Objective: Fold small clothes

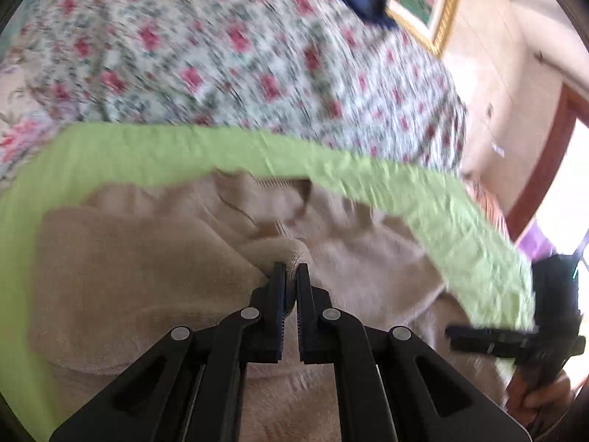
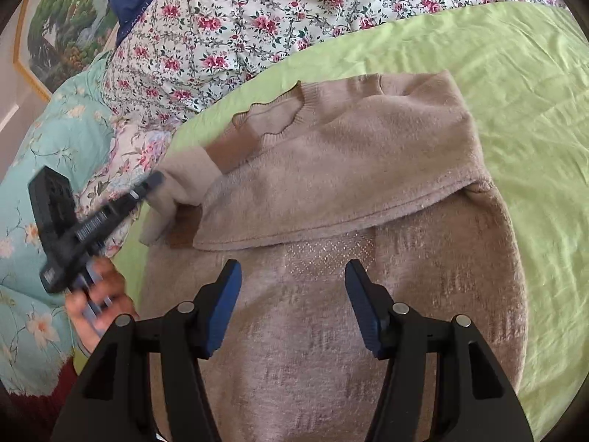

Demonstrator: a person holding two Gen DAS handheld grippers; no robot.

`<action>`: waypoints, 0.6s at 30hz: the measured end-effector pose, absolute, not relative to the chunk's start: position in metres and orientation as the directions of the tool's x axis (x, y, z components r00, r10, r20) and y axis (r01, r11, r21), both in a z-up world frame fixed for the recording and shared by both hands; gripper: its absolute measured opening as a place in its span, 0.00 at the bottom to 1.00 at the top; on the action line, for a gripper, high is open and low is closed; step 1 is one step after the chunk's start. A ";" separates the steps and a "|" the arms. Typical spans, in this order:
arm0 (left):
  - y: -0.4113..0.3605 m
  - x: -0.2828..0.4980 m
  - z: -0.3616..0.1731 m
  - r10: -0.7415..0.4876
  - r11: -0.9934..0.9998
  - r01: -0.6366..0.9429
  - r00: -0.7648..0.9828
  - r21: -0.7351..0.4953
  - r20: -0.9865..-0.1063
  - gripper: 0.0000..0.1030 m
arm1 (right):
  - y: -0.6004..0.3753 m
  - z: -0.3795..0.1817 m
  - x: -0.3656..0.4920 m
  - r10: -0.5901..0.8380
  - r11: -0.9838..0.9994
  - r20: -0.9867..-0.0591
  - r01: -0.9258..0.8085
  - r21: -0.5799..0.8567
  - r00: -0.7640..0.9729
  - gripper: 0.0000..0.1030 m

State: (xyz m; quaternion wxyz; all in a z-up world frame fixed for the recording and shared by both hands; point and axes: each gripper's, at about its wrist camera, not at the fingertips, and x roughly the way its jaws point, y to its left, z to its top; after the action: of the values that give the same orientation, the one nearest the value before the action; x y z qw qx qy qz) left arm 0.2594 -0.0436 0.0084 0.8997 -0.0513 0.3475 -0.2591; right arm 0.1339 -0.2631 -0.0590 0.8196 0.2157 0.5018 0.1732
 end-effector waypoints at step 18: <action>0.053 0.208 -0.014 -0.291 0.952 0.272 0.658 -0.141 -0.694 0.60 | -0.199 -0.085 0.239 0.600 0.760 -0.689 -0.020 0.650 0.406 0.58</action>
State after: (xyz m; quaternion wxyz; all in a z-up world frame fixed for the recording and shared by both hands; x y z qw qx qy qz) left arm 0.2084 0.0534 -0.0142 0.9105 -0.0125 0.3831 -0.1548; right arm 0.2390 -0.1990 -0.0854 0.7883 0.2856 0.5084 0.1966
